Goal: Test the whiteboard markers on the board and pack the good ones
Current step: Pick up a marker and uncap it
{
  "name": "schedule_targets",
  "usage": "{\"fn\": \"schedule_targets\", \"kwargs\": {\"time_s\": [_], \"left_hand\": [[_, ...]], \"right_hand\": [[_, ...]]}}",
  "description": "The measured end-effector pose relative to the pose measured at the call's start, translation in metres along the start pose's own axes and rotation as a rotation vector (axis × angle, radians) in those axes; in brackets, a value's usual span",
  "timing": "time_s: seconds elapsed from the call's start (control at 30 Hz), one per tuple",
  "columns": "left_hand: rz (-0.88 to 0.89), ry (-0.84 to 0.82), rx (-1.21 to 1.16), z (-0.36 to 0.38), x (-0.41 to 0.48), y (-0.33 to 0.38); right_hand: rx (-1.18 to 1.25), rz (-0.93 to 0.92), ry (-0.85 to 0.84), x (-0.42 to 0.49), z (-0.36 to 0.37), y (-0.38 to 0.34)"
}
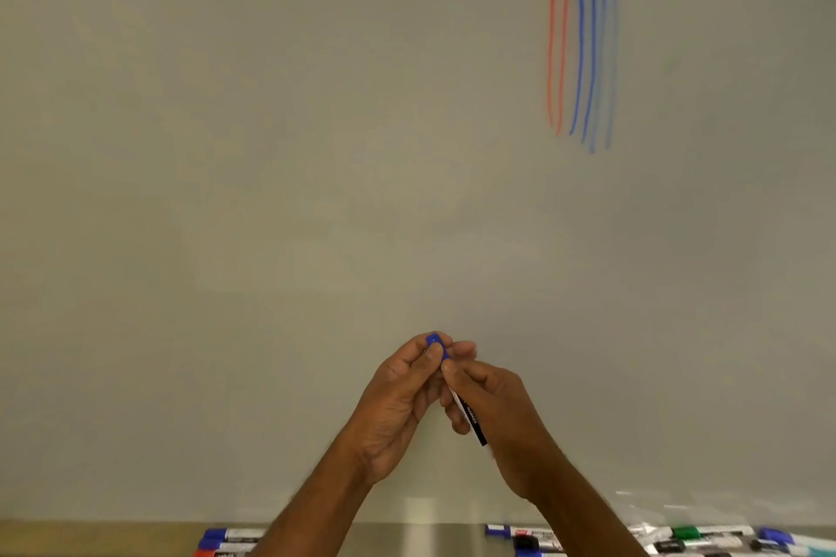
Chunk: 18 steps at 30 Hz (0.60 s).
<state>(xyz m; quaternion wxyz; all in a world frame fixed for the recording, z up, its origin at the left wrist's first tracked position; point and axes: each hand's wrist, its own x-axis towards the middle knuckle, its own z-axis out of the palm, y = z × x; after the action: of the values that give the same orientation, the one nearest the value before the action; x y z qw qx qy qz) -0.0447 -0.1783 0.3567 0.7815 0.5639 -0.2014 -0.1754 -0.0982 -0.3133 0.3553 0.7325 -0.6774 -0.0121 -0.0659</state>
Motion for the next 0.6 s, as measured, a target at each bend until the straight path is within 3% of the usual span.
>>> {"fn": "schedule_targets", "kwargs": {"time_s": [0.2,0.6], "left_hand": [[0.042,-0.061,-0.049,0.018,0.002,0.033],[0.156,-0.042,-0.108,0.056,0.013,0.081]], "right_hand": [[0.067,-0.025,0.001,-0.012,0.004,-0.042],[0.012,-0.119,0.258,-0.022,-0.001,-0.083]]}}
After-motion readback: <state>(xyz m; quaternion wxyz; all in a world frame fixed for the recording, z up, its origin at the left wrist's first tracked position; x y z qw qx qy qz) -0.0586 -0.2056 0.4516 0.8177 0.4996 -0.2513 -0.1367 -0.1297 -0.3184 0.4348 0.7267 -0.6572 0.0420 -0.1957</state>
